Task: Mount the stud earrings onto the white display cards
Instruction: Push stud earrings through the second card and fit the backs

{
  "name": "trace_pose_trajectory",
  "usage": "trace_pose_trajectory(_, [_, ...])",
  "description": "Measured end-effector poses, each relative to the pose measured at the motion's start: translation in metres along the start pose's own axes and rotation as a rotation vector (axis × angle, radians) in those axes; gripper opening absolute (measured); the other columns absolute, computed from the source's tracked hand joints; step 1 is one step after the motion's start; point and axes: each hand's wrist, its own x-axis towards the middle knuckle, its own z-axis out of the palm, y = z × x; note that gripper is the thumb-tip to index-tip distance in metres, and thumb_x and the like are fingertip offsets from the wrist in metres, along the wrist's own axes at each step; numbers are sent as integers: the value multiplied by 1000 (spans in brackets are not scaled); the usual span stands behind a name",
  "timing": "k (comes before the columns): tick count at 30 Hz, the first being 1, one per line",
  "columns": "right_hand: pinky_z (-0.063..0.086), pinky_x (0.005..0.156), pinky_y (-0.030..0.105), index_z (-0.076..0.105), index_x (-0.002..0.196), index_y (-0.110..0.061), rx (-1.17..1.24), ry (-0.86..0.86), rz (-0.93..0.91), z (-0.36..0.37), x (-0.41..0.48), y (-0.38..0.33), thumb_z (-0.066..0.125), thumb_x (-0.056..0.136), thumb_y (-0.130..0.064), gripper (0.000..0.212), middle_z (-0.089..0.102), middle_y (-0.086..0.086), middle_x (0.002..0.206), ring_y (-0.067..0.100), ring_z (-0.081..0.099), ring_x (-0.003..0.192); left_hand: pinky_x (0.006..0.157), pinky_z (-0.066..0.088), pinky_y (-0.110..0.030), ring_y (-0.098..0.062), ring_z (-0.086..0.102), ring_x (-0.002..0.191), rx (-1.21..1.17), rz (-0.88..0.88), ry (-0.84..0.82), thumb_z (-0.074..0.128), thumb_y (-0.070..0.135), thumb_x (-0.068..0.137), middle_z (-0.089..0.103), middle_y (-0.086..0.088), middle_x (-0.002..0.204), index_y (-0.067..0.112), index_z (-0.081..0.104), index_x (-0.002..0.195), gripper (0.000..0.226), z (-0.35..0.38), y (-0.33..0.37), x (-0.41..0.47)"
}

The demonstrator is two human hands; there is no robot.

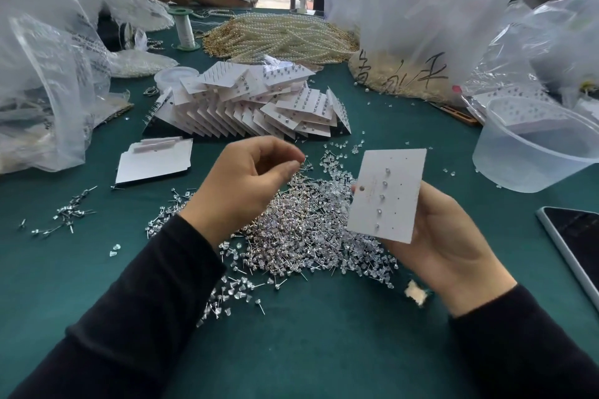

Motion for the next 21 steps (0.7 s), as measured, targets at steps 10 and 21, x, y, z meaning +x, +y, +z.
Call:
trace_pose_trajectory(10, [57, 71, 38, 70, 96, -10, 83, -186, 115, 10, -2, 11, 63, 66, -20, 33, 63, 9, 89, 20, 63, 77, 71, 50, -18, -8, 58, 73, -127, 262, 14, 62, 0, 79, 61, 3, 78, 16, 58, 98, 25, 29, 15, -18])
trace_pose_trajectory(21, [45, 63, 31, 65, 103, -12, -76, -202, 73, 16, -4, 21, 61, 73, -16, 31, 61, 4, 84, 14, 60, 71, 69, 53, -28, -9, 57, 71, 57, 354, 133, 59, 7, 79, 58, 9, 76, 15, 56, 97, 20, 42, 14, -20])
